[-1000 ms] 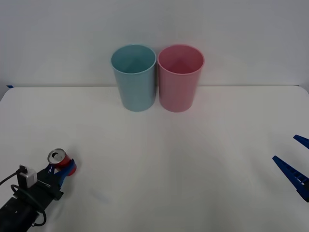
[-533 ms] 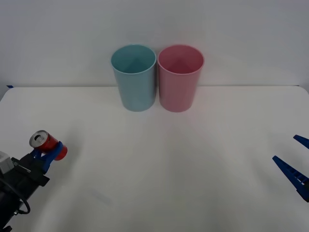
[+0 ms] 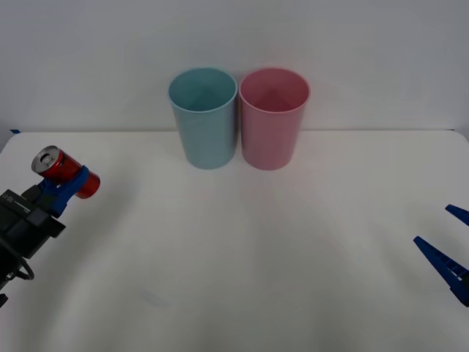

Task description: Grasp the object on the table and drop it into the matching bin: aluminum can to the light blue bin, PET bottle to the pink bin.

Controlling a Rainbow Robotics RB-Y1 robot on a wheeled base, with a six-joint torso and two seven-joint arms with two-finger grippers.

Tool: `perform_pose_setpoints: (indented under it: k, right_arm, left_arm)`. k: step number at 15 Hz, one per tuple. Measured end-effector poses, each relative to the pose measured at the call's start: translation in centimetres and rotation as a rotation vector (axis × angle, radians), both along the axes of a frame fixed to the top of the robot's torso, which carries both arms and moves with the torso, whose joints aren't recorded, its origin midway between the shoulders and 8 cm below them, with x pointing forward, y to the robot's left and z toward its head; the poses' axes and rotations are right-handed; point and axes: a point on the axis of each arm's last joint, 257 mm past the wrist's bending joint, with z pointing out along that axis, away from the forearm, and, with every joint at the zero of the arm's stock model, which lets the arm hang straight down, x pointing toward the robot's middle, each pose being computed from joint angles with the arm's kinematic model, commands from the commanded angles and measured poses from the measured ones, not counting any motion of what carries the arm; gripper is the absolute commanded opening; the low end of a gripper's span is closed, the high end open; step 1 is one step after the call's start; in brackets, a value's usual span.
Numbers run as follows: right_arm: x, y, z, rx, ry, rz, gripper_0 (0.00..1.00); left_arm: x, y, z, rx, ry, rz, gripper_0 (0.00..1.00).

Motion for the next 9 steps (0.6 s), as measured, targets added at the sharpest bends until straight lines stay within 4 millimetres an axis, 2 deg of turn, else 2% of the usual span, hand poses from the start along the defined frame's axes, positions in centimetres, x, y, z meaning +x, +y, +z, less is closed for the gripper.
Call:
perform_pose_setpoints:
  k: [6, 9]
  right_arm:
    - [0.0, 0.0, 0.0, 0.0, 0.0, 0.0, 1.0]
    - [0.0, 0.0, 0.0, 0.0, 0.0, 0.0, 1.0]
  left_arm:
    - [3.9, -0.8, 7.0, -0.032, -0.068, -0.041, 0.0]
    - [6.2, -1.9, 9.5, -0.032, -0.072, -0.049, 0.0]
